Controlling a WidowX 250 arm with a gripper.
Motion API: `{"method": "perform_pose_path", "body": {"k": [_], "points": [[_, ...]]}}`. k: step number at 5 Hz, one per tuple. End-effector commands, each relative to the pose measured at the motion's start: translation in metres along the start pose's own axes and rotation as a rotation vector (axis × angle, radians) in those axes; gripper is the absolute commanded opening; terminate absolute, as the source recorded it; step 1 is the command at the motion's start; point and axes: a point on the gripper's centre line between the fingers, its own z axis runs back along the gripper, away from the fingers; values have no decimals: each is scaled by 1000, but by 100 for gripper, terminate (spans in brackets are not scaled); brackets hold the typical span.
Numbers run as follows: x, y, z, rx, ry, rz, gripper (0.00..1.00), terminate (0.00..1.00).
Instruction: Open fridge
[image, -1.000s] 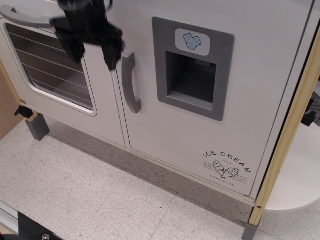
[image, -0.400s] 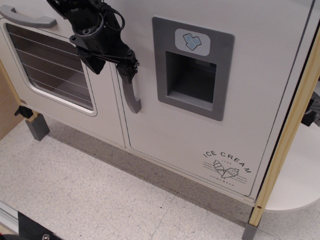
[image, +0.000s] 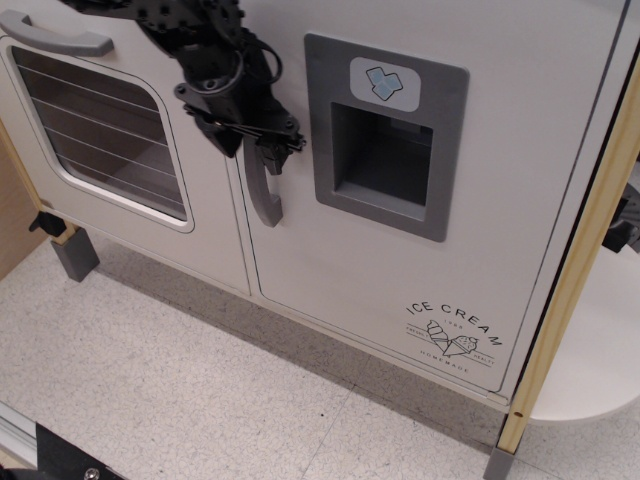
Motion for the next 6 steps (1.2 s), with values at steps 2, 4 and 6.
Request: {"method": "perform_pose_path", "body": {"k": [2,4,6], "points": [[17,7,8,-28,-52,-53,0,0],[-8,8,25,-39,-44,-90,0,0],[-27,5,54,-62,-17,-71,0,0]]}}
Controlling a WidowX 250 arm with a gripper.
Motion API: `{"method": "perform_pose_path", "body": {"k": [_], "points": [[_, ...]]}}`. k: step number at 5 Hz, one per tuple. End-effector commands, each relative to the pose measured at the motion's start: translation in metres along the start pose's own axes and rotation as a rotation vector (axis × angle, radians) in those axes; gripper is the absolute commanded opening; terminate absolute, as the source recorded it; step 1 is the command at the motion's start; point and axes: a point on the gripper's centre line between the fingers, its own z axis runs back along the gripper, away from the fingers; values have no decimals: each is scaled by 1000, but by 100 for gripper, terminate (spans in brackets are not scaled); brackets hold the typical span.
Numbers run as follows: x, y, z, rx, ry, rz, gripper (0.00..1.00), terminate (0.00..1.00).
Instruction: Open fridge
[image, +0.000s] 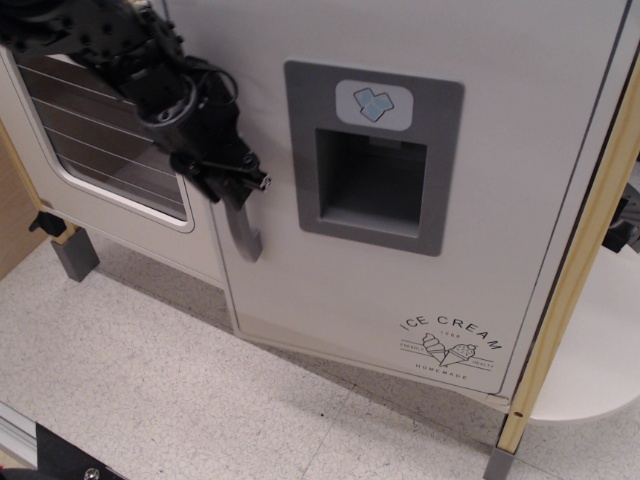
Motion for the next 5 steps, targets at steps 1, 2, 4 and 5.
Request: {"method": "perform_pose_path", "body": {"k": [1,2,4,5], "points": [[10,7,60,41,4,55,100,0],[-6,27,77,57,35,70,100,0],[-15,101,96,180,136,329,100,0],[11,132,104,242,99,520,100,0]]}}
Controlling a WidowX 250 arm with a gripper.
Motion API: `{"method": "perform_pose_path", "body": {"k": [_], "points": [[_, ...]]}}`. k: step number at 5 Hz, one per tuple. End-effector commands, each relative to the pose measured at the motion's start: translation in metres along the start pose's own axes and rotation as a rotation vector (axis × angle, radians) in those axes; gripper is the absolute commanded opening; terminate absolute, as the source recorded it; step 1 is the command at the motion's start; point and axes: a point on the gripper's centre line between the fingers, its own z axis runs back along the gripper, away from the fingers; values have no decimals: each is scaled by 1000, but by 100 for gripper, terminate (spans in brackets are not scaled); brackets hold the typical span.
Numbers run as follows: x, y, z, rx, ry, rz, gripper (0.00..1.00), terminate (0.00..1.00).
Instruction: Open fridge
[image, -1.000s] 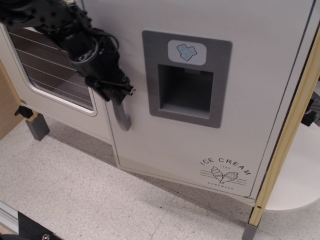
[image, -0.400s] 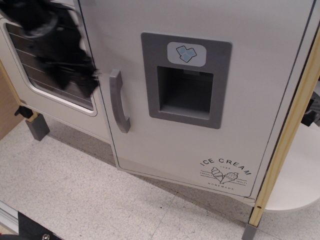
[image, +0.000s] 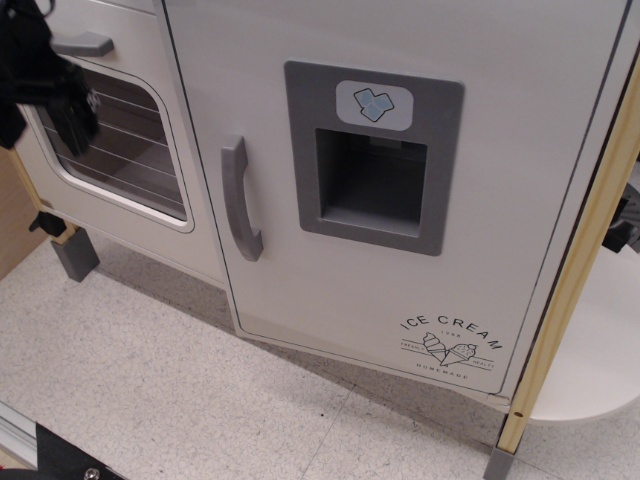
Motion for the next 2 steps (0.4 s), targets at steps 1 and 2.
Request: {"method": "perform_pose_path", "body": {"k": [1,2], "points": [[54,5,29,0,-62,259,100,0],[54,-15,33,-50,-54,274,100,0]]}}
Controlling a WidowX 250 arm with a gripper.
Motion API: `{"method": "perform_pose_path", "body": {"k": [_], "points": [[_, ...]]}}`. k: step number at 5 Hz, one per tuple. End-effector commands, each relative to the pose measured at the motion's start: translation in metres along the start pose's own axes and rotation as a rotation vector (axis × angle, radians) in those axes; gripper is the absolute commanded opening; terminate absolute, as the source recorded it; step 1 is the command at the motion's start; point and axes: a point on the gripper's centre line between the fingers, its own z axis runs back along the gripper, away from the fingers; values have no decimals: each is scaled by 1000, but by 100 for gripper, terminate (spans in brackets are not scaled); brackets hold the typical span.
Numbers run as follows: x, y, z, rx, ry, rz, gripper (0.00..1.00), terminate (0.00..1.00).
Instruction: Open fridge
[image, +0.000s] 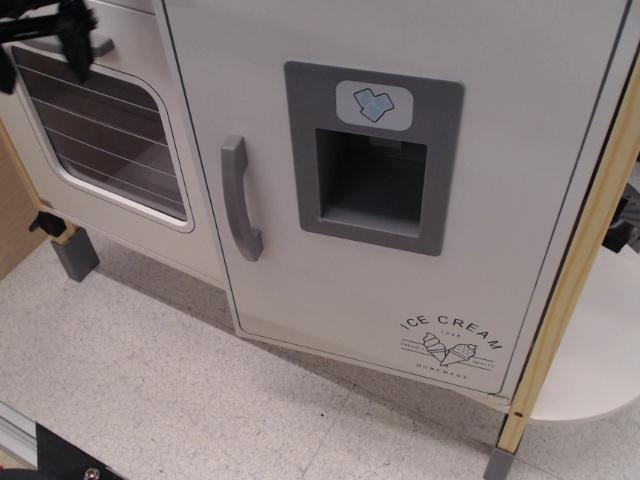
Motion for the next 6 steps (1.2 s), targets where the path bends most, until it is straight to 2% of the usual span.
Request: {"method": "perform_pose_path", "body": {"k": [1,2,3,4,5,6], "points": [[-5,-41,29,-90,-61,-28,100,0],[4,-61,38,-109,-129,12,100,0],[14,-72,44,-105,-183,37,100,0],[22,-68,52,-79,-211,43,100,0],[27,-67,52,-81,-202,37,100,0],[14,-72,47,-82,-146,-39,100,0]]}}
